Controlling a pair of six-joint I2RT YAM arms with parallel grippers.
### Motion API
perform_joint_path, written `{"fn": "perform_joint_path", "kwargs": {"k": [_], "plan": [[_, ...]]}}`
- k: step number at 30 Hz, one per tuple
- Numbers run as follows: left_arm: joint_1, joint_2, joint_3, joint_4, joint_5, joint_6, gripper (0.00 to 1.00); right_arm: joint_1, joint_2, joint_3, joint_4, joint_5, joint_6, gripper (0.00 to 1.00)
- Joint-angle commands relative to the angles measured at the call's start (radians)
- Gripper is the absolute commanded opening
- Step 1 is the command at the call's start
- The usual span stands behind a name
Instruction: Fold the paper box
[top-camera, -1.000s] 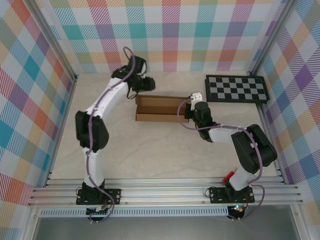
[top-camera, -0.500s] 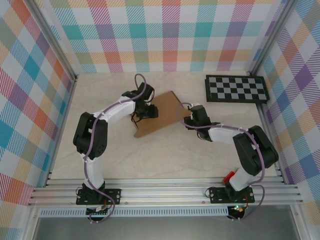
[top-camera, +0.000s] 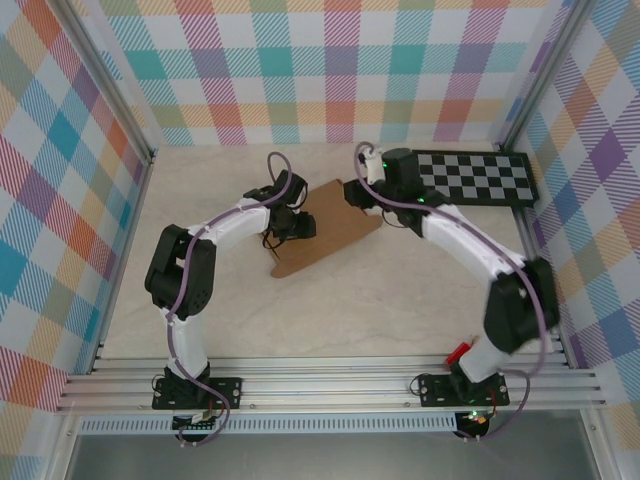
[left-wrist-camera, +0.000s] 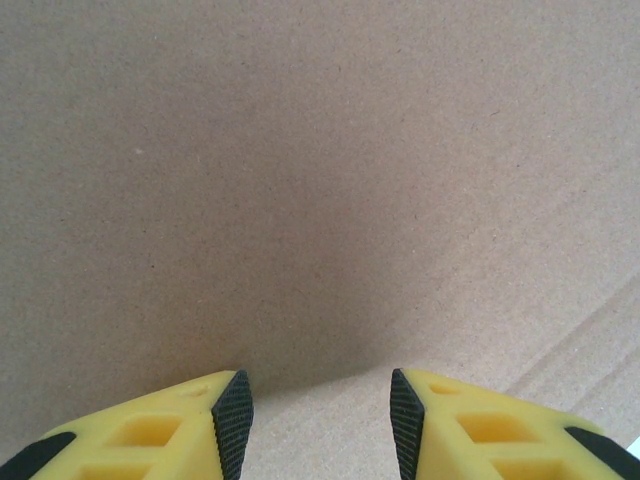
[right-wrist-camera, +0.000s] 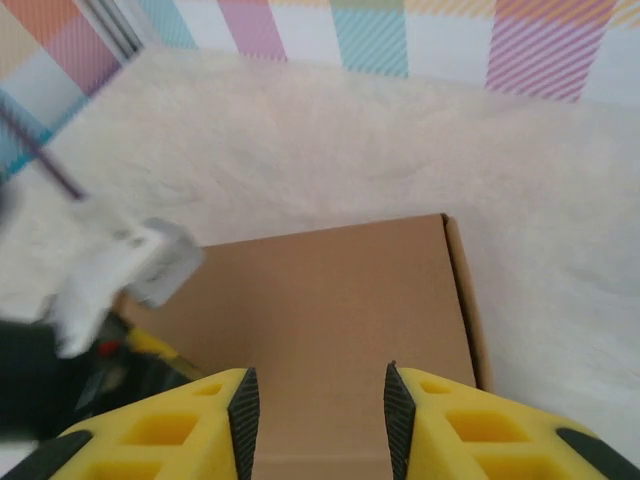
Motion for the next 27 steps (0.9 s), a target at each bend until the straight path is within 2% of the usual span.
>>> {"fn": "perform_joint_path", "kwargs": {"k": [1,6,11,13,15,18,21,23,25,27], "plan": [[-0.001,0.028,-0.037,-0.001,-0.026,0.025,0.45,-0.019,0.188,0.093,-0.069,-0.085,0.009,0.39],[-0.001,0.027,-0.025,0.011,-0.003,0.056,0.45,-0.017,0.336,0.152,-0.114,-0.028,0.019,0.39],[0.003,-0.004,0.033,0.024,-0.008,0.138,0.48,0.002,0.309,0.039,-0.131,0.11,0.116,0.42],[0.01,-0.067,0.045,0.02,-0.057,0.124,0.55,0.025,0.276,-0.01,-0.155,0.187,0.168,0.42],[0.015,-0.154,0.035,-0.022,-0.146,0.082,0.68,0.051,0.242,-0.056,-0.167,0.234,0.227,0.42],[0.037,-0.317,-0.085,-0.062,-0.213,0.018,0.8,0.079,0.205,-0.093,-0.218,0.265,0.359,0.42],[0.075,-0.453,-0.262,-0.018,-0.162,0.032,0.85,0.093,0.175,-0.13,-0.221,0.236,0.426,0.43],[0.135,-0.475,-0.348,0.024,-0.091,0.066,0.88,0.1,0.165,-0.141,-0.213,0.231,0.424,0.43],[0.241,-0.446,-0.411,0.136,0.094,0.11,0.91,0.102,0.164,-0.137,-0.217,0.238,0.4,0.43],[0.305,-0.388,-0.394,0.214,0.214,0.104,0.94,0.101,0.168,-0.119,-0.228,0.239,0.368,0.43]]}}
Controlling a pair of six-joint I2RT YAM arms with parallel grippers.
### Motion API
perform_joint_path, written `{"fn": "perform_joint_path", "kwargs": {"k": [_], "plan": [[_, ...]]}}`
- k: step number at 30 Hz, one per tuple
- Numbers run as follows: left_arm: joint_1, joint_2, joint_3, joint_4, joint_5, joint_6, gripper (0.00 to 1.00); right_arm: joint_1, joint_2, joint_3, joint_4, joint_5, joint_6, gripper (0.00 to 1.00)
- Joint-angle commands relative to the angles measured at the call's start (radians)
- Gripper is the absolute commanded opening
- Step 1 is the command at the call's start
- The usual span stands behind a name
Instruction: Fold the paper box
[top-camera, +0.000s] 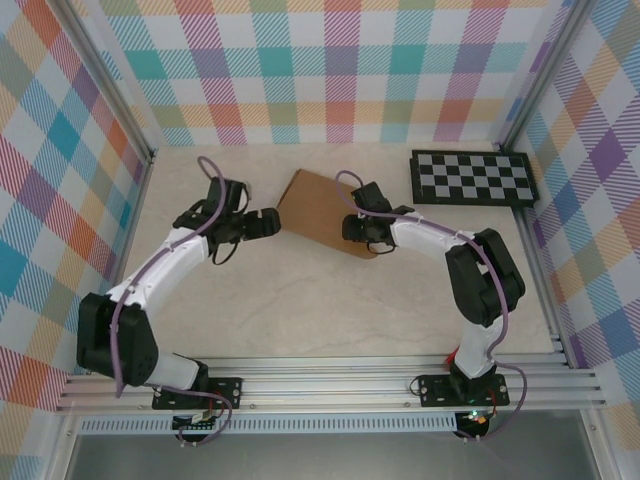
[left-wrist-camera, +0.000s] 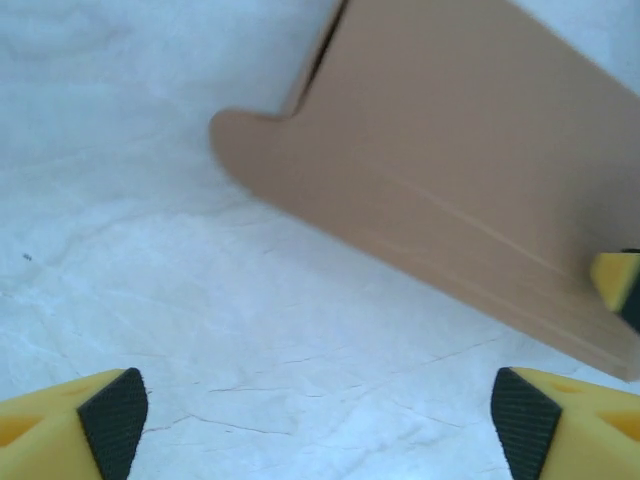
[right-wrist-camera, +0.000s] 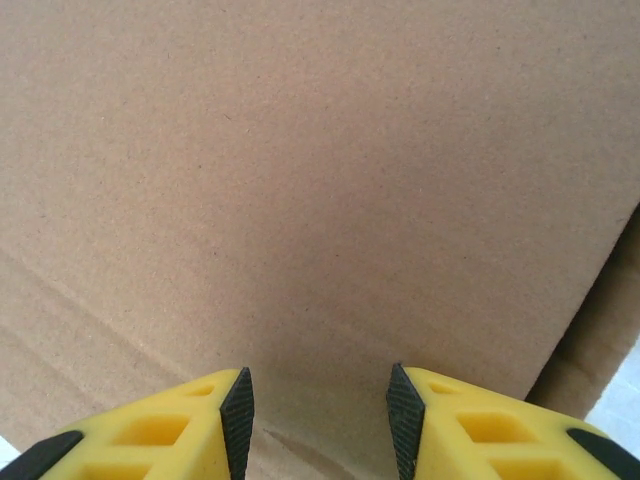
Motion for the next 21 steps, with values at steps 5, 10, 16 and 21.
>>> {"fn": "perform_joint_path", "kwargs": {"k": [5,10,16,21], "plan": [[0.087,0.191,0.072,0.297,0.256,0.156,1.0,0.003,0.036,0.043,-0.15,0.001,-0.07,0.43],[0.088,0.376,0.243,0.181,0.305,0.387,0.9,-0.024,0.077,0.102,-0.187,-0.013,-0.133,0.43],[0.089,0.463,0.275,0.21,0.384,0.523,0.85,-0.055,0.097,0.121,-0.194,-0.04,-0.164,0.43],[0.065,0.51,0.356,0.046,0.334,0.503,0.78,-0.072,0.097,0.126,-0.204,-0.057,-0.166,0.43]]}}
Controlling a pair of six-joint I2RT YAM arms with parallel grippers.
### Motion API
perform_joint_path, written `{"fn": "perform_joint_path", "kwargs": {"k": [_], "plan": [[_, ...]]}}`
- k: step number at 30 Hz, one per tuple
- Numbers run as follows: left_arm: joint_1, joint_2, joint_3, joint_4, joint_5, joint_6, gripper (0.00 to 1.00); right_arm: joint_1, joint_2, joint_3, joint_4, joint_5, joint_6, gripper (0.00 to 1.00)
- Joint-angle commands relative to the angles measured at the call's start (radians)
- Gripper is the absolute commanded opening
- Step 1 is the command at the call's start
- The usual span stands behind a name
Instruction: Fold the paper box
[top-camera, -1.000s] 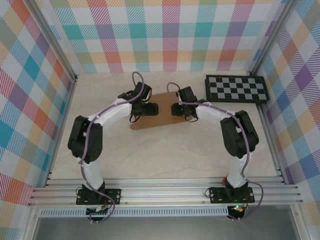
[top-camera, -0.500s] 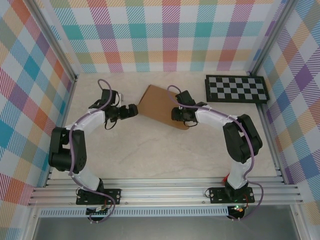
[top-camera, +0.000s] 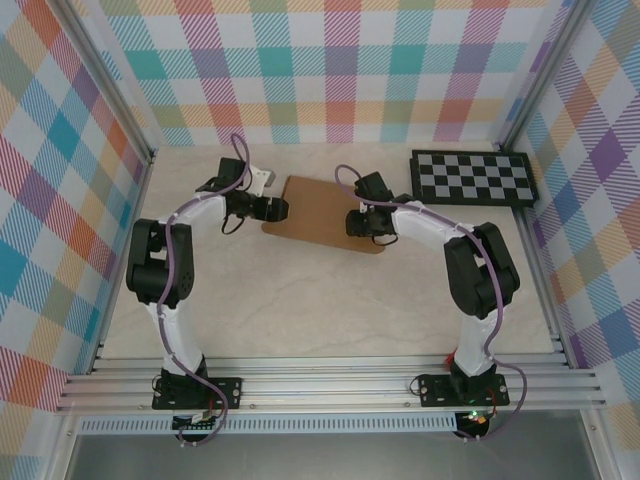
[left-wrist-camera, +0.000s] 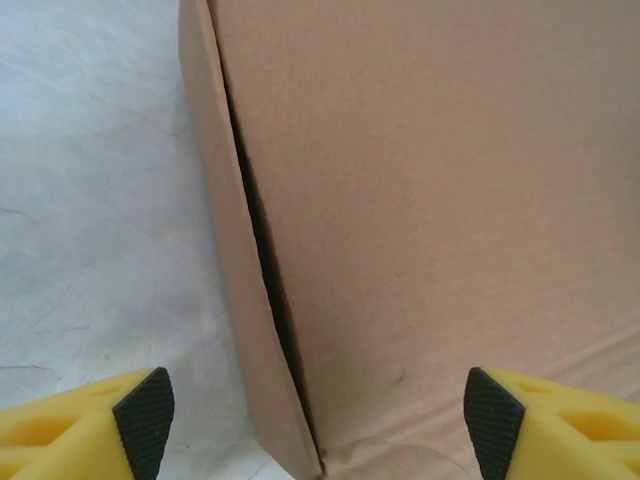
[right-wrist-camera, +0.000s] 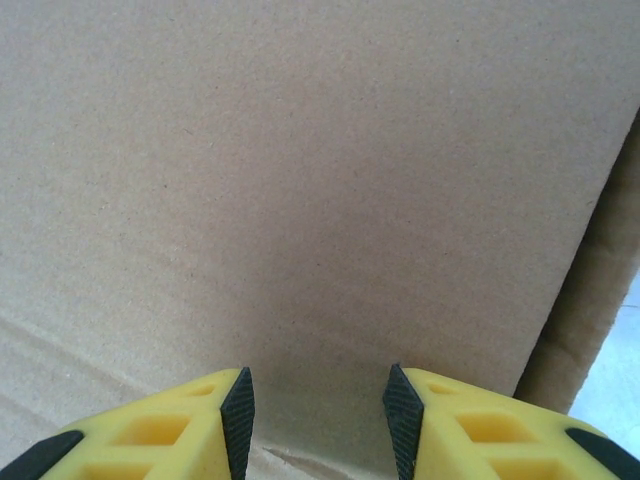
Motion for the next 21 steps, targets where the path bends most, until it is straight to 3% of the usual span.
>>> {"fn": "perform_joint_path", "kwargs": {"k": [1,6,12,19,21], "plan": [[-0.025,-0.009,0.04,-0.118,-0.033,0.008,0.77,-0.014,0.037,0.01,-0.08,-0.012,-0.017,0.43],[-0.037,-0.046,0.036,-0.24,-0.19,-0.126,0.79,-0.017,0.041,0.01,-0.083,-0.012,-0.018,0.43],[-0.081,-0.056,0.001,-0.209,-0.156,-0.149,0.78,-0.017,0.048,0.008,-0.074,-0.018,-0.006,0.43],[-0.095,-0.052,0.023,-0.281,-0.199,-0.242,0.74,-0.017,0.056,0.027,-0.079,-0.029,0.008,0.43],[-0.095,-0.054,0.034,-0.33,-0.22,-0.291,0.69,-0.017,0.057,0.032,-0.081,-0.025,0.007,0.43]]}}
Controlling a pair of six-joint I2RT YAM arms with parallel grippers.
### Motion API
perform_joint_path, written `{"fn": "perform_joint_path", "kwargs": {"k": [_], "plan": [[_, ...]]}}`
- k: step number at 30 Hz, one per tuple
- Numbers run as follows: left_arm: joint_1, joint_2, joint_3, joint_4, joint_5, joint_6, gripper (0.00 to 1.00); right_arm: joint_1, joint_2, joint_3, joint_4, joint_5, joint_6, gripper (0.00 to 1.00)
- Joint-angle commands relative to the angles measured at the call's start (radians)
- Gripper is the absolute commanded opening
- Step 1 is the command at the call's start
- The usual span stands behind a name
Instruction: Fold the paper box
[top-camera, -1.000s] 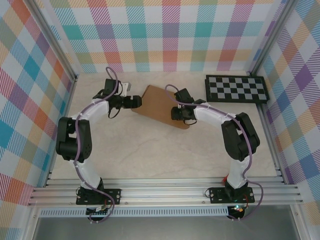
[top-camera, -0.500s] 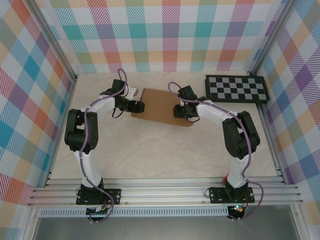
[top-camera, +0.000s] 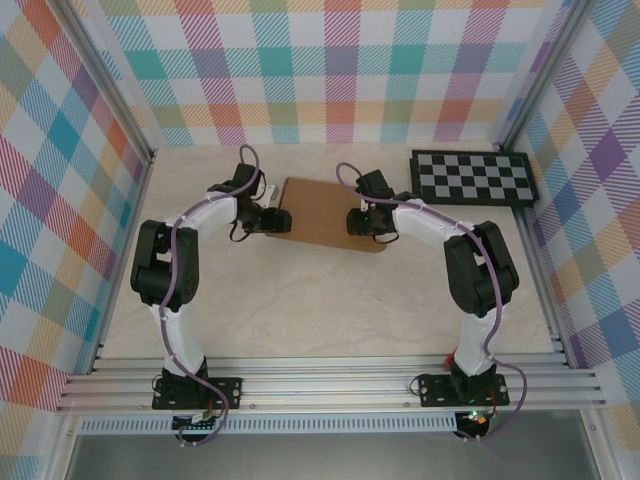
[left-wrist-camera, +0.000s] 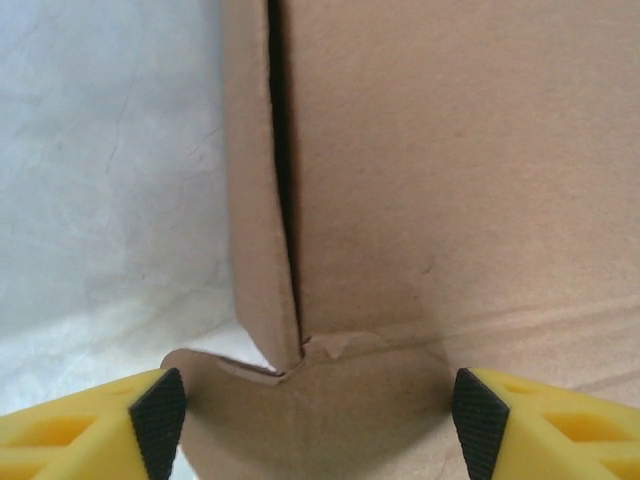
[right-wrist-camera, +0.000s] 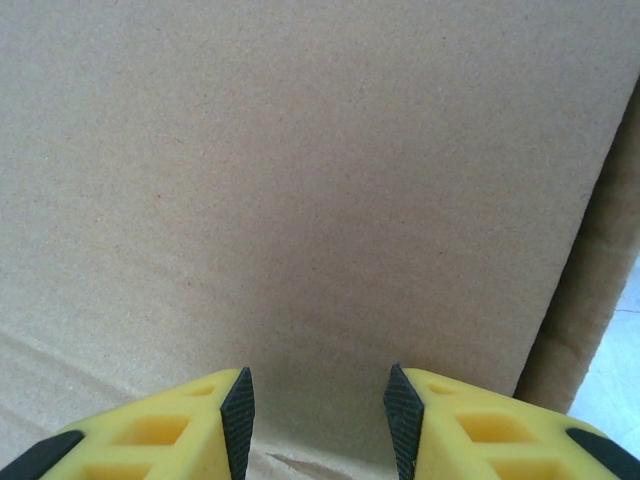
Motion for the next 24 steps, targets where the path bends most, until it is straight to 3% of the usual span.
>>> {"fn": "perform_joint_path", "kwargs": {"k": [1,16,24], "plan": [[-0.014,-0.033,0.031,-0.116,-0.042,-0.097,0.64,-0.008,0.043,0.011,-0.061,-0.009,0.011,0.43],[-0.075,-0.08,0.054,-0.224,-0.008,-0.211,0.37,-0.008,0.061,0.016,-0.06,-0.028,0.048,0.43],[-0.077,-0.048,0.147,-0.349,0.003,-0.326,0.35,-0.008,0.071,0.028,-0.069,-0.033,0.062,0.43]]}}
